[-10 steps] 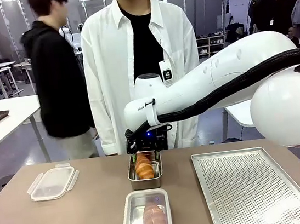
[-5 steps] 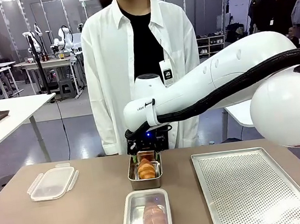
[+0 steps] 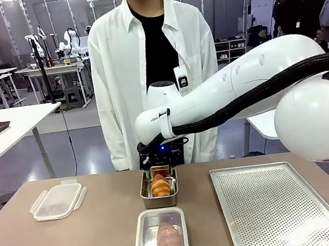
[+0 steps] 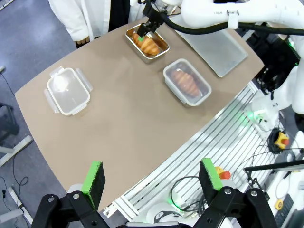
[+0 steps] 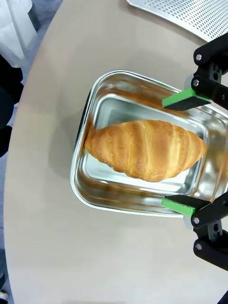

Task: Place the bread into the airtight container.
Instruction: Pick up a Butter Roll and place it into an empty Airtight Container.

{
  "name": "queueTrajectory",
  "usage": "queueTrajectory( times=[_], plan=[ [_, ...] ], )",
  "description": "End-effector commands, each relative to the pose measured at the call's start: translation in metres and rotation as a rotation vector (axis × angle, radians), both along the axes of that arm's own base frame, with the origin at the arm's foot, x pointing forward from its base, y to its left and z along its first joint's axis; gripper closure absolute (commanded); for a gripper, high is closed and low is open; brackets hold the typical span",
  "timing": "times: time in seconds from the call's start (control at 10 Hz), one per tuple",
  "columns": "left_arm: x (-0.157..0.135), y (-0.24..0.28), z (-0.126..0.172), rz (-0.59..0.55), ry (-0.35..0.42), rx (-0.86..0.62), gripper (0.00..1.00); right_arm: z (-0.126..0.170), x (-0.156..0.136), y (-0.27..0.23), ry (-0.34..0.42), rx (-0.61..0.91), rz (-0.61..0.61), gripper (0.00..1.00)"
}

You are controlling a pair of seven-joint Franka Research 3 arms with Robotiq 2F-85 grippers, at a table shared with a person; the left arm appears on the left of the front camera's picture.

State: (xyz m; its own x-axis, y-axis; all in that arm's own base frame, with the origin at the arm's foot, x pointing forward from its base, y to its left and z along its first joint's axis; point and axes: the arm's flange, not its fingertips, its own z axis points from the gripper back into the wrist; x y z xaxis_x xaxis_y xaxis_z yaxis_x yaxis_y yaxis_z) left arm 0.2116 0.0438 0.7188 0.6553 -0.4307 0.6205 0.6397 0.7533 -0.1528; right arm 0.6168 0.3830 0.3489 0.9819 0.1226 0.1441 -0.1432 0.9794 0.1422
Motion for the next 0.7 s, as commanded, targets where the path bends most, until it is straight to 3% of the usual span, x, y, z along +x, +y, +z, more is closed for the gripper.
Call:
queueTrajectory(
  times=[0.0, 0.4, 0.5, 0.6],
  plan=[
    [0.001, 0.000, 0.001, -0.006, -0.006, 0.012, 0.00, 0.000, 0.001, 0.000, -0.007, 0.002, -0.001, 0.11],
    [0.001, 0.000, 0.001, -0.006, -0.006, 0.012, 0.00, 0.000, 0.000, 0.000, 0.000, 0.000, 0.000, 0.11],
    [0.001, 0.000, 0.001, -0.006, -0.006, 0.012, 0.00, 0.025, -0.003, -0.017, -0.075, -0.060, 0.084, 0.11],
    [0.001, 0.000, 0.001, -0.006, -0.006, 0.012, 0.00, 0.048, -0.010, -0.041, -0.068, -0.042, 0.116, 0.11]
  ],
)
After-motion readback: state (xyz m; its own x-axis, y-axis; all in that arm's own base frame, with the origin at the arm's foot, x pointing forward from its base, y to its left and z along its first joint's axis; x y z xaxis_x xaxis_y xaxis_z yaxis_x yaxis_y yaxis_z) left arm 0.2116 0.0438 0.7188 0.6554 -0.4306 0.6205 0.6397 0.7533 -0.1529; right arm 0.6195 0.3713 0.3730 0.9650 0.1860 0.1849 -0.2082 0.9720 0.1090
